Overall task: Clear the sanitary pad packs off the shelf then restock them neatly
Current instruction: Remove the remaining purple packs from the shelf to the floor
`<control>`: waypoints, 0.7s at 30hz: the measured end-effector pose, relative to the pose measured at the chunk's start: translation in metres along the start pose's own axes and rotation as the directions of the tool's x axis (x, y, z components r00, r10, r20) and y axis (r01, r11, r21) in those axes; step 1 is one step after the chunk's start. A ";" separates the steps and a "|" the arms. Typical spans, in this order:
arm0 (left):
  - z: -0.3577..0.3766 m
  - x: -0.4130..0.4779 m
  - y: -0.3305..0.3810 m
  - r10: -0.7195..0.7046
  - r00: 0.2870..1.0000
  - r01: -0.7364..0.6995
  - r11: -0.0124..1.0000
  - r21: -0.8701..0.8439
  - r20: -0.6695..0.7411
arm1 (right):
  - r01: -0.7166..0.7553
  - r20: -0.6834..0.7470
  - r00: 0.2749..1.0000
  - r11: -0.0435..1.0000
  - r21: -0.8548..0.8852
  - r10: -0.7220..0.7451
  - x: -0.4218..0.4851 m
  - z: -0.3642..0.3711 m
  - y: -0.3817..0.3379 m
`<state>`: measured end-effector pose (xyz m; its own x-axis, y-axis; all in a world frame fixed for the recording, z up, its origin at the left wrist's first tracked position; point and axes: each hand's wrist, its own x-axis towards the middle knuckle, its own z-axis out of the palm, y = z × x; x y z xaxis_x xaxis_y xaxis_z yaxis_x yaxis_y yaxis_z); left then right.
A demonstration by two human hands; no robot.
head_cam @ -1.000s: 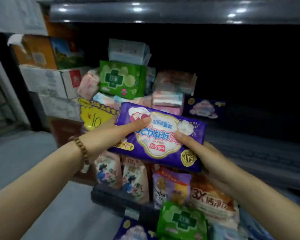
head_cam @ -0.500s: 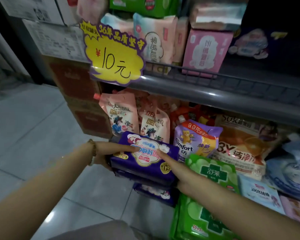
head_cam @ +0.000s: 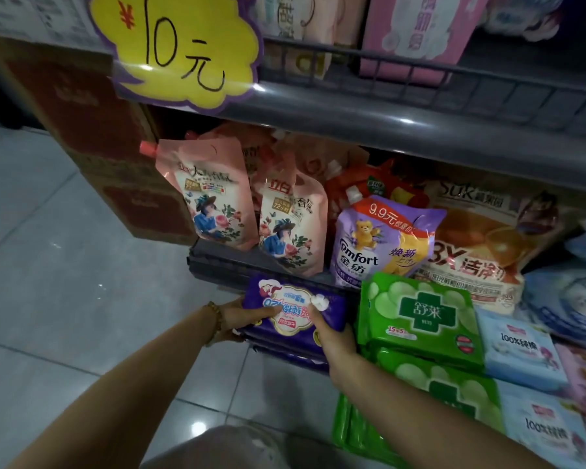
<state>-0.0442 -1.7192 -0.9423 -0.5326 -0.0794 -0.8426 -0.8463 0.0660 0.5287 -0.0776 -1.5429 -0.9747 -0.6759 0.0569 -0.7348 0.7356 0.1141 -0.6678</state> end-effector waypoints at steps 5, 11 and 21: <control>0.002 0.010 -0.008 0.013 1.000 -0.013 0.999 -0.036 0.000 | 0.215 -0.061 0.969 0.933 -0.288 -0.241 -0.002 0.003 0.000; 0.010 0.005 -0.007 0.040 0.999 -0.036 0.994 -0.106 0.032 | 0.621 0.446 0.730 0.233 -0.748 -0.518 -0.039 -0.010 -0.014; 0.028 -0.001 0.005 0.091 0.994 -0.091 0.996 -0.012 0.065 | 0.570 0.571 0.762 -0.103 -0.815 -0.305 -0.037 -0.023 -0.027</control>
<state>-0.0473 -1.6906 -0.9415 -0.6055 -0.0086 -0.7958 -0.7947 0.0610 0.6040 -0.0731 -1.5257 -0.9265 -0.7131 -0.5578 -0.4246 -0.4983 0.8294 -0.2528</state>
